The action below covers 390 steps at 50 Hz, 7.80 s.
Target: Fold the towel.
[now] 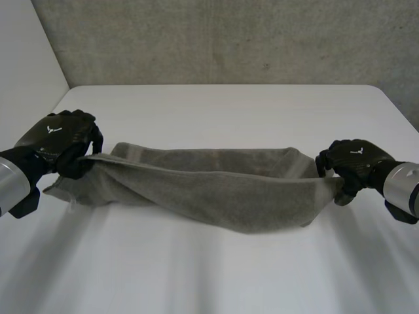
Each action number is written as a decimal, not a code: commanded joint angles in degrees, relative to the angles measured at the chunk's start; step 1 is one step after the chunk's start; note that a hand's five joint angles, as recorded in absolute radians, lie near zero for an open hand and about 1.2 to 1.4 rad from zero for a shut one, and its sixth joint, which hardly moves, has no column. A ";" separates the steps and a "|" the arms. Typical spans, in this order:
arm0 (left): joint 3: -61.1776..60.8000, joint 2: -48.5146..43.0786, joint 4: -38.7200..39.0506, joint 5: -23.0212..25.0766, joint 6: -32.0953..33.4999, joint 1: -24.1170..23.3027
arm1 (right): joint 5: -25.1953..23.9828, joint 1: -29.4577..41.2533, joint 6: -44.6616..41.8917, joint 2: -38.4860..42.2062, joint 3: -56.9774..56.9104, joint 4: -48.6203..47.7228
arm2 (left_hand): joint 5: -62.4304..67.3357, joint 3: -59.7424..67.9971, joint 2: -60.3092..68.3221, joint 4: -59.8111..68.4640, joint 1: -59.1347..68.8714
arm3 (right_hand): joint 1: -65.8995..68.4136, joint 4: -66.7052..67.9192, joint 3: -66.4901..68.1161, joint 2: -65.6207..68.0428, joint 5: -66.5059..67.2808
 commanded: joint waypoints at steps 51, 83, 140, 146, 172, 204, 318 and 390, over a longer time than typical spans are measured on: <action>37.42 -23.78 4.65 -7.87 0.09 -6.49 | 6.72 6.10 7.92 10.12 -41.44 -4.07 | 3.64 -2.93 2.80 -3.36 6.70 | 42.71 -4.37 -2.45 41.84 44.71; -2.33 -8.50 24.69 4.15 3.15 -2.46 | -9.52 -3.73 4.58 -5.50 6.26 -16.64 | 3.64 -2.93 2.80 -3.36 6.70 | 42.71 -4.37 -2.45 41.84 44.71; 35.98 -45.75 9.49 2.48 4.57 -5.44 | 4.61 -0.31 6.16 23.75 -23.77 -10.57 | 3.64 -2.93 2.80 -3.36 6.70 | 42.71 -4.37 -2.45 41.84 44.71; 36.15 -47.42 10.45 2.48 4.66 -5.89 | 5.32 -0.22 6.16 25.94 -24.39 -10.75 | 3.64 -2.93 2.80 -3.36 6.70 | 42.71 -4.37 -2.45 41.84 44.71; 33.08 -44.26 11.24 0.64 6.41 -6.59 | 6.46 1.53 10.28 22.88 -22.02 -17.68 | -65.64 -2.93 -66.48 -3.36 -62.58 | -27.29 -4.37 -2.45 -28.16 -25.29; 10.22 -18.33 12.12 -1.30 -2.38 -5.62 | 5.93 0.83 4.33 -3.59 7.15 -15.94 | -63.96 -2.93 -64.79 -3.36 -60.90 | -24.05 -4.37 -2.45 -24.93 -22.06; -2.53 -17.27 17.40 -20.02 -2.29 -9.49 | 10.23 39.68 -7.55 23.14 -16.13 -24.46 | -64.80 -2.93 -65.63 -3.36 -61.74 | -27.29 -4.37 -2.45 -28.16 -25.29; 36.86 -47.95 10.45 -35.38 -9.67 -34.46 | 7.78 10.50 3.44 5.20 18.15 -29.91 | -53.87 -2.93 -54.70 -3.36 -50.80 | 42.71 -4.37 -2.45 41.84 44.71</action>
